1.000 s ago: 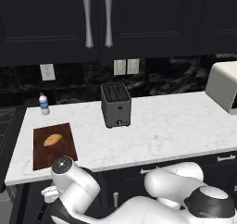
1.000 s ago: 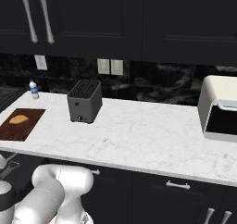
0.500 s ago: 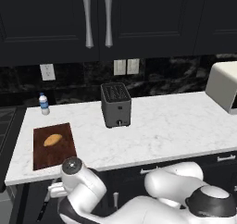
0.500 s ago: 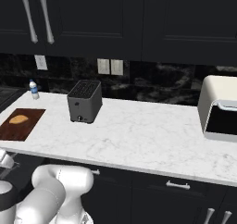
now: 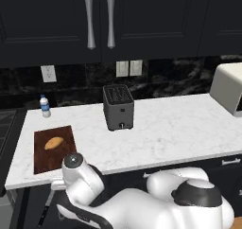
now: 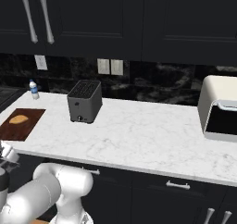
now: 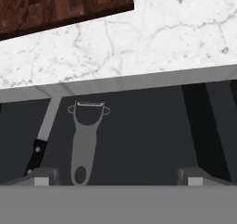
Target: Place the appropriate cutting tool for cutting the potato skin on the cutting board.
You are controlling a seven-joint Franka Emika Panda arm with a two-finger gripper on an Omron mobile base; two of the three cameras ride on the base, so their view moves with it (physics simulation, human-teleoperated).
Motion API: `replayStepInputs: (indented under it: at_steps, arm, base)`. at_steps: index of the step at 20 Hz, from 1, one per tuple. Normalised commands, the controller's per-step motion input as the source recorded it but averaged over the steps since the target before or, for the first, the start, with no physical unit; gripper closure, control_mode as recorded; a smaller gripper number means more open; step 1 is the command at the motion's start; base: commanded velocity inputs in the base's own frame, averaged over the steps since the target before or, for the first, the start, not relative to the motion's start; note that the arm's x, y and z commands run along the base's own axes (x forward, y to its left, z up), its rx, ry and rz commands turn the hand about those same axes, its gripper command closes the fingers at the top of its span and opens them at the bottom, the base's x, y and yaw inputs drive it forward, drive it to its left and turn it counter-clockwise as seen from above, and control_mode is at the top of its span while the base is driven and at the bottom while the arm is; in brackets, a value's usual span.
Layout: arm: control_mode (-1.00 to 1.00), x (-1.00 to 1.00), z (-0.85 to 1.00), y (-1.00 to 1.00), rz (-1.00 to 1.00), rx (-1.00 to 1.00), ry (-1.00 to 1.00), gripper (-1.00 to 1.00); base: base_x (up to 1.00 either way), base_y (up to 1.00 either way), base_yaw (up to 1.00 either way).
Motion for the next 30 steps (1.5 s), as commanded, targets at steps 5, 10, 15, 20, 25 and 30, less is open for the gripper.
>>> replayStepInputs:
  at_steps: [5, 10, 15, 20, 25, 30]
  arm:
    - [-1.0, -0.33, -0.14, 0.31, 0.0, 0.01, 0.0, -1.0]
    - [-1.0, -0.14, -0.09, 0.16, 0.0, 0.0, 0.0, -1.0]
    - [-1.0, 0.33, -0.27, 0.04, 0.0, 0.0, 0.0, -1.0]
    - [-1.0, 0.44, -0.3, 0.28, 0.0, 0.0, 0.0, -1.0]
    - [-1.0, 0.0, -0.24, 0.2, 0.0, 0.0, 0.06, -1.0]
    - [-1.0, 0.0, -0.36, 0.34, 0.0, 0.0, 0.09, -1.0]
  base:
    - [0.0, 0.0, 0.0]
    - [0.0, 0.0, 0.0]
    - [0.0, 0.0, 0.0]
    - [0.0, 0.0, 0.0]
    - [0.0, 0.0, 0.0]
    - [0.0, 0.0, 0.0]
